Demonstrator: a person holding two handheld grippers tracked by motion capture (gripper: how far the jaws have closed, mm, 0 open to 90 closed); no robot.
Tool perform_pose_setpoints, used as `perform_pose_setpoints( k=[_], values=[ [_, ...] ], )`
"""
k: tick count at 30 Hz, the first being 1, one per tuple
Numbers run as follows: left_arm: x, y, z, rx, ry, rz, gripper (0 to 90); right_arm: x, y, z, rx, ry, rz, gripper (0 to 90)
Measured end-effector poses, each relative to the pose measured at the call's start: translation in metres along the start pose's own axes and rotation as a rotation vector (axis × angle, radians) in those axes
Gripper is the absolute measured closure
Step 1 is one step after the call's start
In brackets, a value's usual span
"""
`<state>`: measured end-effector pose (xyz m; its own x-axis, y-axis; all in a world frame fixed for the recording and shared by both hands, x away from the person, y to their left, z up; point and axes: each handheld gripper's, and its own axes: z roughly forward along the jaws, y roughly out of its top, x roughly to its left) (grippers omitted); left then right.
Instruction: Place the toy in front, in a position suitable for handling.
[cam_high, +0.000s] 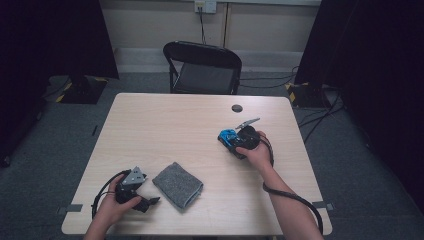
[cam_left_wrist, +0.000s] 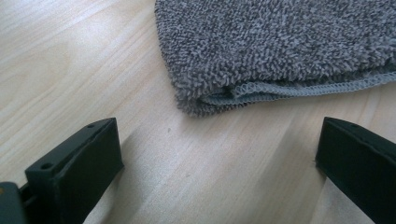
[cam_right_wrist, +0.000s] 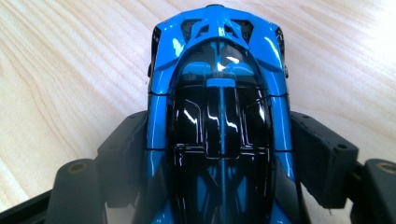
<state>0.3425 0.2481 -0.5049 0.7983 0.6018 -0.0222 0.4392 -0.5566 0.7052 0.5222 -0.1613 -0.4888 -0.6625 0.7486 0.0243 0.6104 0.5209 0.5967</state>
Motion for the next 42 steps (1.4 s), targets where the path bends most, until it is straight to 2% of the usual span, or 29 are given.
perform_pose_setpoints(
  k=[3,4,8,10,12,16,22,30,42],
  values=[
    [0.0,0.0,0.0,0.0,0.0,0.001,0.0,0.002,-0.001,-0.002,-0.008,-0.01,-0.002,28.1],
    [0.0,0.0,0.0,0.0,0.0,0.001,0.0,0.001,-0.001,-0.005,-0.024,-0.012,0.012,28.2],
    [0.0,0.0,0.0,0.0,0.0,0.001,0.0,0.002,0.0,-0.009,0.007,-0.017,-0.013,28.2],
    [0.0,0.0,0.0,0.0,0.0,0.001,0.0,0.0,-0.001,-0.011,0.0,0.001,0.017,28.2],
    [0.0,0.0,0.0,0.0,0.0,0.001,0.0,0.0,-0.002,-0.013,-0.003,-0.008,0.014,28.3],
    [0.0,0.0,0.0,0.0,-0.001,0.001,0.0,0.0,-0.004,-0.018,-0.036,-0.004,0.038,28.3],
    [0.0,0.0,0.0,0.001,-0.001,0.001,0.0,0.001,-0.002,-0.028,-0.057,0.003,0.037,28.3],
    [0.0,0.0,0.0,0.0,-0.001,0.0,0.0,0.018,0.001,-0.03,-0.069,0.034,0.023,28.3],
    [0.0,0.0,0.0,0.0,-0.001,-0.001,0.0,0.058,0.011,-0.013,-0.077,0.074,-0.025,28.3]
  ],
)
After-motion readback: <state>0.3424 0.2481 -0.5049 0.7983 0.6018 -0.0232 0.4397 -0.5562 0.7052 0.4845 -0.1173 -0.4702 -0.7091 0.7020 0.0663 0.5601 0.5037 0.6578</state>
